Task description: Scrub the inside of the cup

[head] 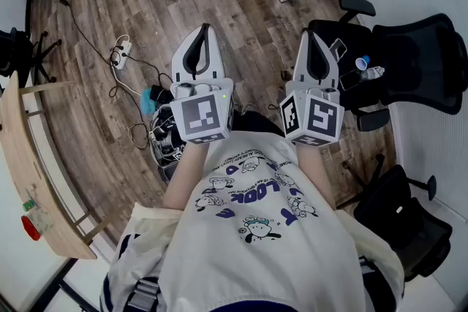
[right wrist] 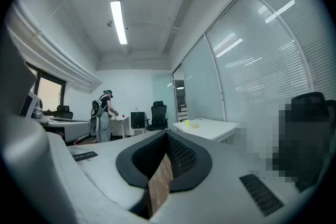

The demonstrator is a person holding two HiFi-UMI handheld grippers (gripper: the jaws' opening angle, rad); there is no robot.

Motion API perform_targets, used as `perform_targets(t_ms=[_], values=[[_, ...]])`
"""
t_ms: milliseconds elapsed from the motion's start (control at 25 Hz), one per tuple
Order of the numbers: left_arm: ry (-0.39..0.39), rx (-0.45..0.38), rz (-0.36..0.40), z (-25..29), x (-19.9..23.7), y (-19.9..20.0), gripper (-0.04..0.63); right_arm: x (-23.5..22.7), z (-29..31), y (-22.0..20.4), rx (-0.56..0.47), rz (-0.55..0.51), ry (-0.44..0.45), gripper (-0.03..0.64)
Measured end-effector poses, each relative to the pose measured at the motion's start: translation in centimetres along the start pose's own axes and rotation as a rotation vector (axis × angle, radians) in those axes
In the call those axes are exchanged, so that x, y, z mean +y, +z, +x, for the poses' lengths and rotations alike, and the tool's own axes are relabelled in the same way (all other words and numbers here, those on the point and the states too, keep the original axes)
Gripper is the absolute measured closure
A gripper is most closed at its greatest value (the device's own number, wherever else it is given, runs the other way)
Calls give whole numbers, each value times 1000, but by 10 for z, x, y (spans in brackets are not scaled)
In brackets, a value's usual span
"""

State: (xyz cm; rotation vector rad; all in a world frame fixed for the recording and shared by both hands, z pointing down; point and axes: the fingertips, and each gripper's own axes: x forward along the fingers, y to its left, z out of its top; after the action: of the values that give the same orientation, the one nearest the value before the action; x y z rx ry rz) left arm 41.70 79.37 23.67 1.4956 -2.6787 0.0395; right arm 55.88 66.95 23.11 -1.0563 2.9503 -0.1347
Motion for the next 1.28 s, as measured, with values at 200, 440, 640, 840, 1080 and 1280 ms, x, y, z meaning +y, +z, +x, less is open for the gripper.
perform_targets(t_ms=[200, 440, 640, 840, 1080, 1280], values=[[1, 8, 1, 4, -4, -1, 569, -4, 4, -1, 3, 0, 3, 620], [7, 7, 7, 12, -9, 0, 569, -10, 10, -2, 5, 8, 11, 620], [25, 16, 12, 19, -13, -4, 569, -21, 15, -6, 5, 12, 17, 618], [61, 17, 11, 22, -17, -8, 569, -30, 22, -14, 20, 34, 35, 618], [88, 39, 13, 24, -16, -12, 570, -32, 30, -18, 35, 44, 63, 618], [106, 51, 9, 36, -8, -16, 570, -30, 46, -24, 52, 57, 74, 618]])
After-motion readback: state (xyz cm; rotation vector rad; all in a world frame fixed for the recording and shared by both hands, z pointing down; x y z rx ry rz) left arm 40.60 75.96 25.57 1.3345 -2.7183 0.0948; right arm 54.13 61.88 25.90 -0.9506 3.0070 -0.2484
